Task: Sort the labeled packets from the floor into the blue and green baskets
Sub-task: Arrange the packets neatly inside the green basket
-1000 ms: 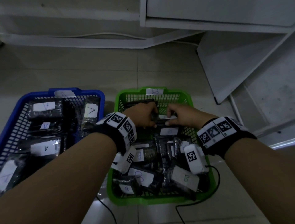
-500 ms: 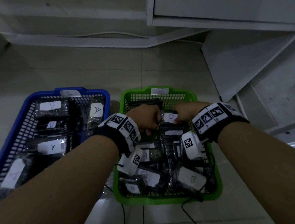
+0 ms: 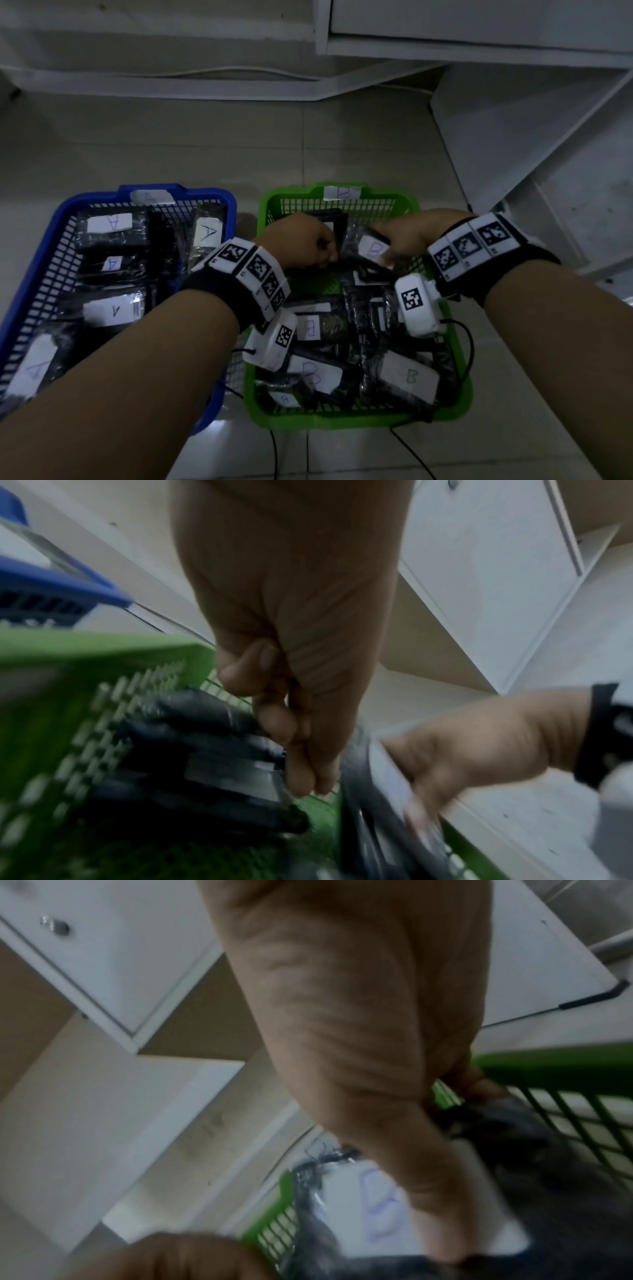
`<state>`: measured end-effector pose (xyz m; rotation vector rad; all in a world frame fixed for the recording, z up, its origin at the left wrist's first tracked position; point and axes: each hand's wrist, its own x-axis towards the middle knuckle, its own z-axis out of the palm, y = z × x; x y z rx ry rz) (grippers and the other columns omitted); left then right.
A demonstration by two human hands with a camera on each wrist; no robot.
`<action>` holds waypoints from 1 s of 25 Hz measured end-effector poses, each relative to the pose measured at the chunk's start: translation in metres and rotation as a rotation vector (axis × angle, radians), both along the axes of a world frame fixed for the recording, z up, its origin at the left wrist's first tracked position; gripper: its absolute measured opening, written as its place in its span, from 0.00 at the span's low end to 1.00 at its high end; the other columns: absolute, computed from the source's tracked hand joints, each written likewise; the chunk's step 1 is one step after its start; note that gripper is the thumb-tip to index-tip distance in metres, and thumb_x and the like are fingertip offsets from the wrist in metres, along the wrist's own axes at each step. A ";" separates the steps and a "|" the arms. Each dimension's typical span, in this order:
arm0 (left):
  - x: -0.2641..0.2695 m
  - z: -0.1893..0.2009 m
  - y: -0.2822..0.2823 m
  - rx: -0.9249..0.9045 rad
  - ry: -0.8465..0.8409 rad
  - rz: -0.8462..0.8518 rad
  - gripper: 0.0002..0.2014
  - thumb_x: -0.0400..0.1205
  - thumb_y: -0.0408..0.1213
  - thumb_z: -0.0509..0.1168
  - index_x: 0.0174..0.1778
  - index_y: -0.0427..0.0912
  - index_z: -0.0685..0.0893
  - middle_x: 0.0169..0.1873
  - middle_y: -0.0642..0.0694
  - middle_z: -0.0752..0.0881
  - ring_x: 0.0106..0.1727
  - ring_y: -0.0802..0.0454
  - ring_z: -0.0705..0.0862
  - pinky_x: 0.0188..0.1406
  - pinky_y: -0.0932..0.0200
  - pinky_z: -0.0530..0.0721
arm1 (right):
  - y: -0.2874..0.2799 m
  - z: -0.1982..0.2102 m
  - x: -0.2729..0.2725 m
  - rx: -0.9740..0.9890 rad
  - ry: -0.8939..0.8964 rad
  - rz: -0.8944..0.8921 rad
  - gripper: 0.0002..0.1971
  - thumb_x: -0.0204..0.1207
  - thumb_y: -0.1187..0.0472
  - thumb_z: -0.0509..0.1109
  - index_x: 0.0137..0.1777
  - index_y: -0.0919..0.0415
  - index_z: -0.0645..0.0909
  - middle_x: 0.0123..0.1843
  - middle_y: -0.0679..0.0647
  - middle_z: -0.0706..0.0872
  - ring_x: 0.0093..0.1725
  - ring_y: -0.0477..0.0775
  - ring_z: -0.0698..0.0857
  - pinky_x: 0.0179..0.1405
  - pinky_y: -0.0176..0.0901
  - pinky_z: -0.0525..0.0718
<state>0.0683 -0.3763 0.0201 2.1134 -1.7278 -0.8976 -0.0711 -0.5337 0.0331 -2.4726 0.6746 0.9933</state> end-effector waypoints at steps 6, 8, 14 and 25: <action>0.024 -0.003 0.014 -0.142 -0.349 0.114 0.15 0.74 0.48 0.73 0.56 0.52 0.85 0.53 0.49 0.84 0.57 0.51 0.80 0.58 0.55 0.75 | 0.009 -0.022 0.005 0.034 0.063 -0.037 0.43 0.75 0.62 0.73 0.83 0.53 0.49 0.78 0.60 0.70 0.68 0.63 0.77 0.66 0.58 0.80; 0.029 -0.006 0.016 -0.012 -0.554 0.063 0.26 0.71 0.57 0.72 0.65 0.55 0.80 0.62 0.49 0.78 0.69 0.45 0.72 0.73 0.44 0.61 | 0.007 -0.021 0.004 0.117 0.067 -0.053 0.39 0.79 0.52 0.69 0.83 0.55 0.50 0.78 0.59 0.69 0.71 0.61 0.76 0.71 0.57 0.76; 0.029 -0.007 0.017 0.190 -0.607 0.042 0.38 0.68 0.64 0.71 0.73 0.57 0.71 0.70 0.50 0.74 0.77 0.45 0.66 0.71 0.18 0.37 | 0.021 -0.015 0.012 0.021 0.086 0.051 0.30 0.85 0.41 0.49 0.82 0.57 0.62 0.82 0.56 0.65 0.80 0.58 0.66 0.77 0.48 0.63; 0.022 -0.005 0.022 0.226 -0.562 -0.054 0.39 0.62 0.65 0.74 0.65 0.57 0.69 0.61 0.51 0.82 0.70 0.44 0.74 0.70 0.19 0.31 | 0.029 -0.036 0.023 0.177 -0.328 -0.225 0.17 0.76 0.61 0.72 0.65 0.57 0.78 0.58 0.57 0.86 0.54 0.56 0.85 0.55 0.50 0.83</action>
